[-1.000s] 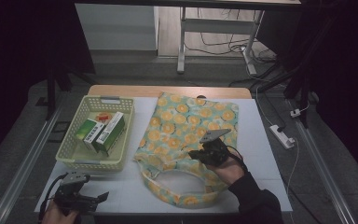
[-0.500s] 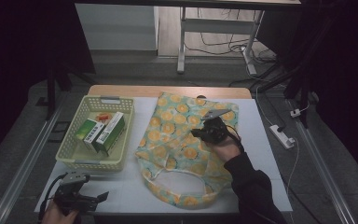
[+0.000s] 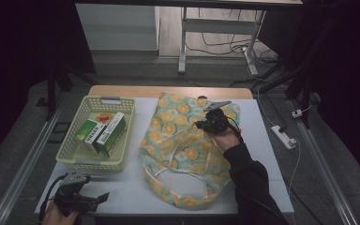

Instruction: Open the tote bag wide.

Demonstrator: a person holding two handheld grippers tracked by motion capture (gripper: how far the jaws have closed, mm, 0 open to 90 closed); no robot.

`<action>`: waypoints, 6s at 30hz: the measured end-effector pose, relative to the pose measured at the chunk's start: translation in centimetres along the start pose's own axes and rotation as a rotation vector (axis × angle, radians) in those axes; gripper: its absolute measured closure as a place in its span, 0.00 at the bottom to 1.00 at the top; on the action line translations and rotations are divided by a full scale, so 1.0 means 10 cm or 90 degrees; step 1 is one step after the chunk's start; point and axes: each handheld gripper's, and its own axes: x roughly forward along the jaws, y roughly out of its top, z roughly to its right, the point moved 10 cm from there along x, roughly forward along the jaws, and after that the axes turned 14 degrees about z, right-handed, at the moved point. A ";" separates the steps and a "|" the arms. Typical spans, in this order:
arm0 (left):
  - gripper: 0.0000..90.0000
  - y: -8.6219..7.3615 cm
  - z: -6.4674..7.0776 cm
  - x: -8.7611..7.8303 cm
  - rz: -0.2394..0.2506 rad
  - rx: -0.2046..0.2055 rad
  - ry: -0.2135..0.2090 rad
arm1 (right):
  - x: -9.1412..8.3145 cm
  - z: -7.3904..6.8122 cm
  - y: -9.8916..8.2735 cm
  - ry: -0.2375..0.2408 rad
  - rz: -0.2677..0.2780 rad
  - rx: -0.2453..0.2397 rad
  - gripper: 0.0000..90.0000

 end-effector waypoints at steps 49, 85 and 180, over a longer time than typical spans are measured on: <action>0.01 0.00 0.00 0.00 0.002 0.000 0.003 | -0.04 -0.15 -0.11 0.054 -0.001 0.058 0.48; 0.01 0.01 0.00 0.00 0.003 -0.002 0.002 | -0.11 -1.29 -0.78 0.173 -0.104 -0.060 0.30; 0.01 0.01 -0.03 0.00 0.005 -0.019 0.004 | -0.52 -0.76 0.48 0.115 0.096 0.026 1.00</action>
